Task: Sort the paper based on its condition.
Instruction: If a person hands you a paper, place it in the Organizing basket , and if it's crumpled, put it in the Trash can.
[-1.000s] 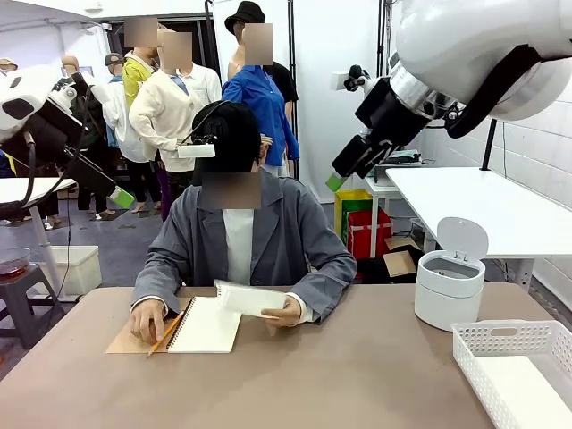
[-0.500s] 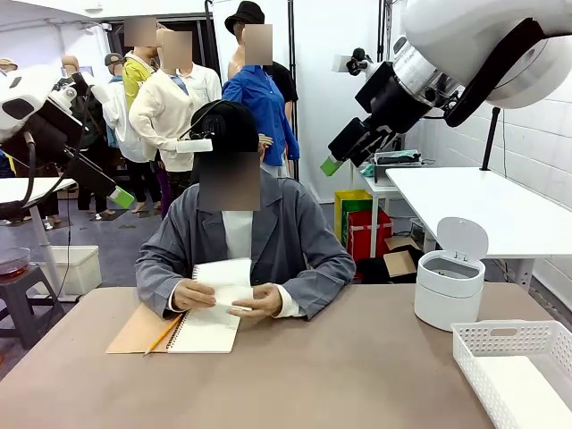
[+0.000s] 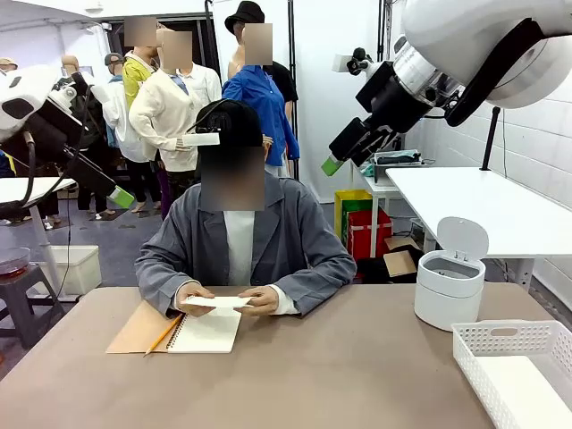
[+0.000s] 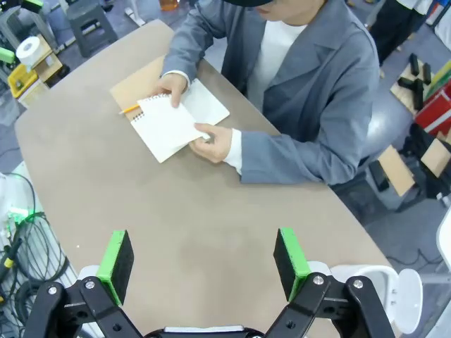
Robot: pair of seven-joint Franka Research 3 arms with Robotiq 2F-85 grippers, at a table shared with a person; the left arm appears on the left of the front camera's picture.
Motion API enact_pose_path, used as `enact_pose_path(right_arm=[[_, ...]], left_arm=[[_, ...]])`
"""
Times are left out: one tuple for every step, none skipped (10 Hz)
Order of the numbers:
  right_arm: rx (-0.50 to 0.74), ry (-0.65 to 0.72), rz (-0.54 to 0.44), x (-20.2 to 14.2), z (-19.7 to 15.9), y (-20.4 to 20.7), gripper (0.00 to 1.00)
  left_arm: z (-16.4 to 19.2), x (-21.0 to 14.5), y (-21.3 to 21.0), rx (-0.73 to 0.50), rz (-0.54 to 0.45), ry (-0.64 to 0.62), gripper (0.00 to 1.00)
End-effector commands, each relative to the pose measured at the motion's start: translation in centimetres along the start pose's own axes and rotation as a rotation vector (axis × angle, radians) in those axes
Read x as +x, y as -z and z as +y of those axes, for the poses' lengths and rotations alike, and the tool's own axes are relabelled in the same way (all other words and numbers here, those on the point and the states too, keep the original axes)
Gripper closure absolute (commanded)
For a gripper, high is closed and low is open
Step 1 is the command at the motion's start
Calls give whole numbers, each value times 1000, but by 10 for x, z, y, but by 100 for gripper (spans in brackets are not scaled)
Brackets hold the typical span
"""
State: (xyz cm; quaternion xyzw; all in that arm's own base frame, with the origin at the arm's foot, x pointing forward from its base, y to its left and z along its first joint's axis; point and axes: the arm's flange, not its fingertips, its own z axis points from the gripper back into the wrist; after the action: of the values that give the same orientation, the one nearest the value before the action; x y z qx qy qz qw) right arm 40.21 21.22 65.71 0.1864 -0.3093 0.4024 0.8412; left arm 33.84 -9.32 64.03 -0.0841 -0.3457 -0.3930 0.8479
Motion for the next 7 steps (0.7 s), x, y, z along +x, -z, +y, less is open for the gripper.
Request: enact_pose_path(right_arm=[[-11, 0, 1, 0, 1, 1, 0], [-11, 0, 1, 0, 1, 1, 0], [-11, 0, 1, 0, 1, 1, 0], [-11, 0, 1, 0, 1, 1, 0], [-11, 0, 1, 0, 1, 1, 0], [-11, 0, 1, 0, 1, 1, 0], [-11, 0, 1, 0, 1, 1, 0]], left_arm=[[0, 0, -1, -10, 2, -7, 0], [0, 0, -1, -10, 2, -7, 0], [0, 0, -1, -10, 2, -7, 0], [0, 0, -1, -10, 2, -7, 0], [0, 0, -1, -10, 2, -7, 0], [0, 0, -1, -10, 2, -7, 0], [0, 0, -1, -10, 2, -7, 0]])
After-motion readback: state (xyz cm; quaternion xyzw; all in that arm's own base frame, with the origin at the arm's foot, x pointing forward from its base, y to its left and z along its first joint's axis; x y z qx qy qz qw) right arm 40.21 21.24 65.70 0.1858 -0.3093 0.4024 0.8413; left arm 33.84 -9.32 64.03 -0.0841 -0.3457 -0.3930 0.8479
